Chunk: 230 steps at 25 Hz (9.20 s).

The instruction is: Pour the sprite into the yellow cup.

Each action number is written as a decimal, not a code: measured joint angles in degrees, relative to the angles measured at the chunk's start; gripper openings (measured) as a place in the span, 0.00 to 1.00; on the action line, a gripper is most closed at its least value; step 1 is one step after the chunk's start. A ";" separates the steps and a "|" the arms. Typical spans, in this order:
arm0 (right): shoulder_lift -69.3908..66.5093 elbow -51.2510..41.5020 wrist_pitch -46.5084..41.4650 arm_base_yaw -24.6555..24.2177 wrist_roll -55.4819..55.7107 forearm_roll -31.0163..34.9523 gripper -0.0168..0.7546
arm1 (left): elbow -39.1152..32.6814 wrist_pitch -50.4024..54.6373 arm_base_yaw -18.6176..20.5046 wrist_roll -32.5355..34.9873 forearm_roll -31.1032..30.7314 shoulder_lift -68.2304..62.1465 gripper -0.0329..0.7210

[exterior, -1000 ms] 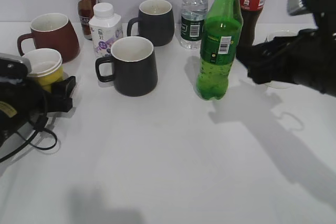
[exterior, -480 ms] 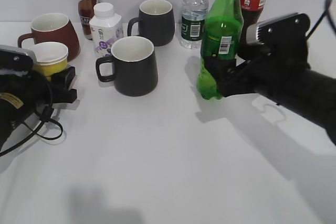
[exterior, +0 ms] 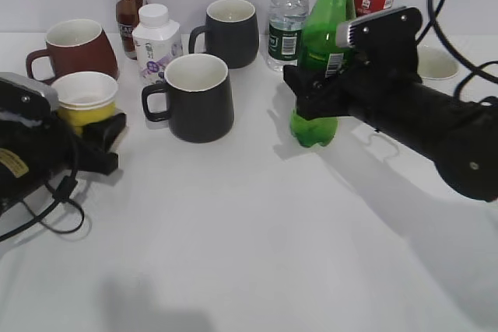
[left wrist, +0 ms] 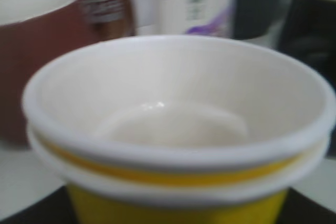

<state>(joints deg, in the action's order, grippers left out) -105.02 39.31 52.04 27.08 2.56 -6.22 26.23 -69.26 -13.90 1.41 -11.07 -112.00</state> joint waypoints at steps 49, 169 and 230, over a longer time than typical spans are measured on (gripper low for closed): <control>2.83 3.06 -2.48 0.00 -68.32 -14.07 0.60 | 3.48 2.91 -16.75 -10.18 -30.85 4.69 0.60; -3.53 8.02 -1.04 0.00 -1.75 -0.91 0.60 | 7.37 -1.26 -2.41 2.78 10.23 -6.08 0.64; 34.34 0.48 -90.41 0.00 13.91 -7.12 0.53 | 7.11 129.96 -2.41 -8.61 7.72 75.77 0.82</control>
<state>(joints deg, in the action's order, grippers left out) -70.67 39.79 -38.37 27.08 16.46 -13.34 33.35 60.70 -16.31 -7.20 -3.34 -36.23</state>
